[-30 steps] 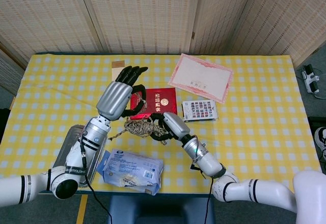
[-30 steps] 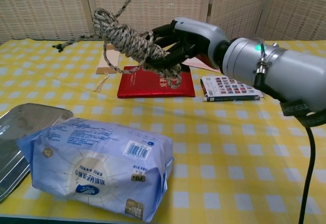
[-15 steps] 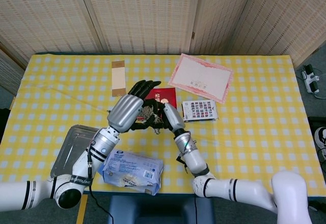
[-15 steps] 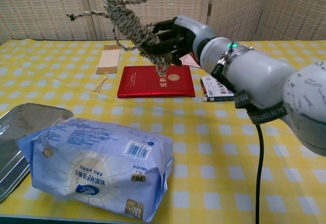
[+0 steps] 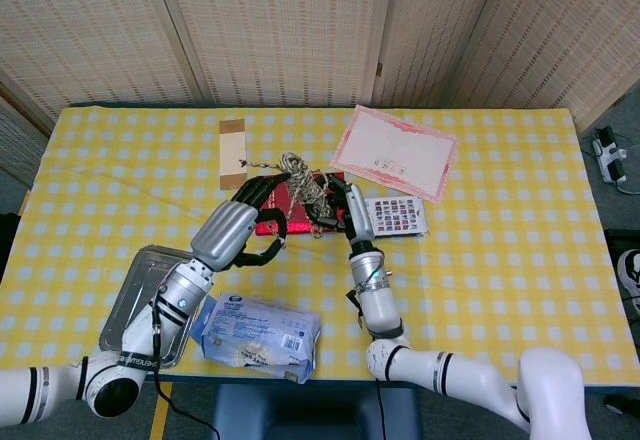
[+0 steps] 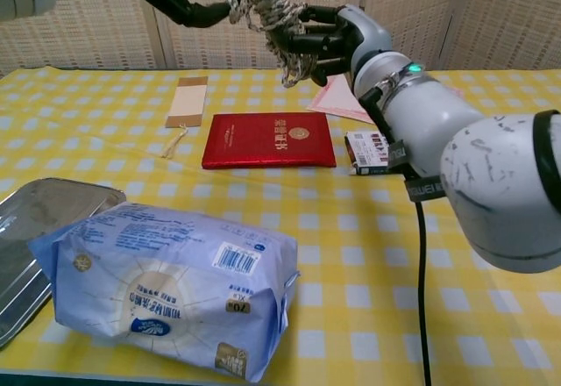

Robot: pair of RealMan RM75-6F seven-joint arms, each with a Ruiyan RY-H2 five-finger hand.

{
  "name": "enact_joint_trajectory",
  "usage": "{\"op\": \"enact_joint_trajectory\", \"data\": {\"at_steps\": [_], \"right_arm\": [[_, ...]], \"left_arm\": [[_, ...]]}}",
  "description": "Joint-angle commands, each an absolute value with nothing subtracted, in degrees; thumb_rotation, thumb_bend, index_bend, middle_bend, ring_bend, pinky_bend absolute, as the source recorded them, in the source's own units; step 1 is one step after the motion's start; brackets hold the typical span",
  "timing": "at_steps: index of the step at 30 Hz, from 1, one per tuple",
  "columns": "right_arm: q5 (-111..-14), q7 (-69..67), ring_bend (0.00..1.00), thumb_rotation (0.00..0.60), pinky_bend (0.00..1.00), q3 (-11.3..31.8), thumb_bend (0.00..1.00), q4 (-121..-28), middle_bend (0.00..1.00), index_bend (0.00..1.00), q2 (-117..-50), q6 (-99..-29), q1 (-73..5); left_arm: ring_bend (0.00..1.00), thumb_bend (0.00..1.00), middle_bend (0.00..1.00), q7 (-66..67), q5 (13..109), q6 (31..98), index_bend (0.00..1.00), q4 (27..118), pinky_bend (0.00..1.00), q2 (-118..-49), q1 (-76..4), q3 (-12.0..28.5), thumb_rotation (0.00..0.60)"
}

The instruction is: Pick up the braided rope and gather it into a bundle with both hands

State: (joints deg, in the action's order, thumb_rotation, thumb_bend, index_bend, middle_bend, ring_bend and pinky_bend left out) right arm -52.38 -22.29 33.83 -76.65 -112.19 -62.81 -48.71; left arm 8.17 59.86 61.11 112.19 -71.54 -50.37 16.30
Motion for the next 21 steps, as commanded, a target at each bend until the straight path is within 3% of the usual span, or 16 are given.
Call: {"op": "enact_joint_trajectory", "data": {"at_steps": [1,11,21], "right_arm": [[-54.72,-26.07,0.90,0.600,0.86,35.41,0.69,-75.62,0.75,0.89,-113.60,-64.74,-48.07],[-58.26,-33.87,0.91,0.600,0.86,37.69,0.69,-75.25,0.75,0.89,-113.51,-66.74,-46.23],[-63.77,-43.05,0.91,0.600,0.86,36.64,0.69,-77.69,0.75,0.89,-110.64,-66.08,-43.59]], "left_arm": [[0.00,0.53,0.06,6.81,59.51,59.91,0.66,111.81,0.00,-71.18,-49.82,15.80,0.600],[0.00,0.53,0.05,4.53,58.10,57.65,0.66,109.48,0.00,-70.73,-48.81,15.34,0.600],[0.00,0.53,0.05,4.54,55.01,54.94,0.66,107.28,0.00,-69.83,-49.06,15.34,0.600]]}}
